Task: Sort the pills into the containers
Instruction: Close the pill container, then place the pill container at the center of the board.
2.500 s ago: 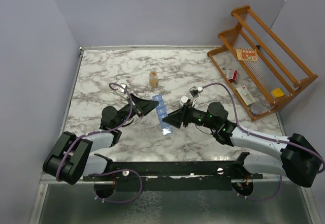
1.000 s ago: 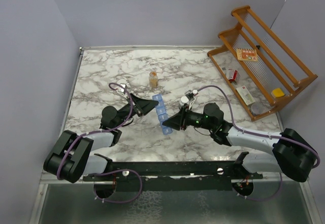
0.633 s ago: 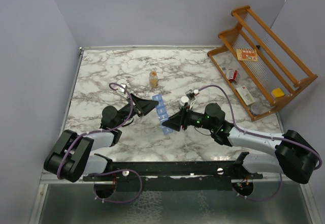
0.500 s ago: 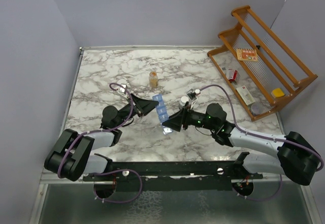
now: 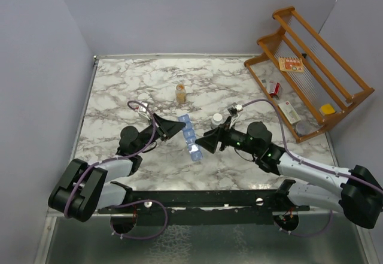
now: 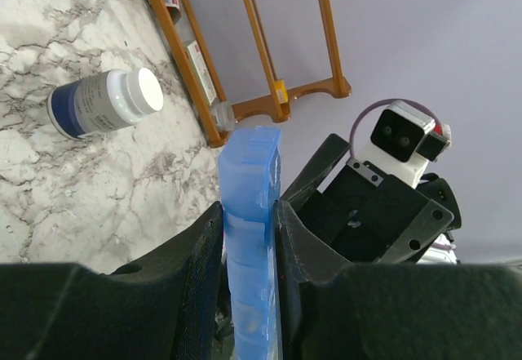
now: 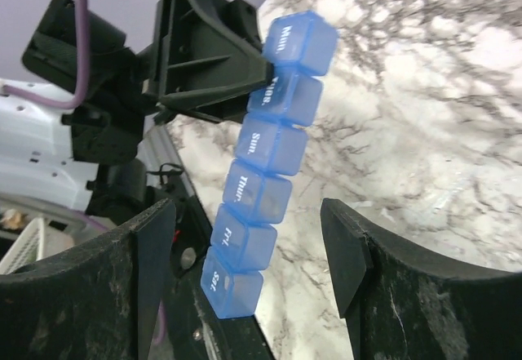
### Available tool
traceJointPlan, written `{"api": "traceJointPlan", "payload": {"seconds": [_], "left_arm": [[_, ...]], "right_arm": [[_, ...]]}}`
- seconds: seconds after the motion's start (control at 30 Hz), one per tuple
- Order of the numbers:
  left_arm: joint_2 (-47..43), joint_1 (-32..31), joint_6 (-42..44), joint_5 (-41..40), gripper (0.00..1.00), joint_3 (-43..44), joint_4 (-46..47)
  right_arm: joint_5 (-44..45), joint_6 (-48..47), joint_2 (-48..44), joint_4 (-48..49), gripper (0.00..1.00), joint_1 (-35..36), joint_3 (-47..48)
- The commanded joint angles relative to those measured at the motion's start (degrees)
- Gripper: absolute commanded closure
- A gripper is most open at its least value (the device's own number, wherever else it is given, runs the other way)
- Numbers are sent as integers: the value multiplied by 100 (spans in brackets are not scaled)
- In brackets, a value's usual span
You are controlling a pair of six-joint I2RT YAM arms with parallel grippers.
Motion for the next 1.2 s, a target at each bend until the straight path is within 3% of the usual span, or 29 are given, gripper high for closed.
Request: {"api": "traceJointPlan", "payload": {"seconds": [0.0, 0.2, 0.47, 0.8, 1.17], "left_arm": [[-257, -5, 519, -254, 94, 22, -427], [-200, -2, 571, -490, 95, -160, -446], [-120, -2, 679, -707, 95, -217, -517], [-26, -3, 730, -869, 95, -264, -533], [169, -3, 679, -851, 94, -161, -547]], "right_arm": [[880, -536, -330, -789, 27, 2, 218], [1061, -1053, -186, -1251, 27, 111, 476], [2725, -2063, 679, -2278, 23, 1176, 1585], [3421, -2193, 1573, -3176, 18, 1481, 2532], [3826, -2448, 2214, -3505, 18, 1711, 2941]]}}
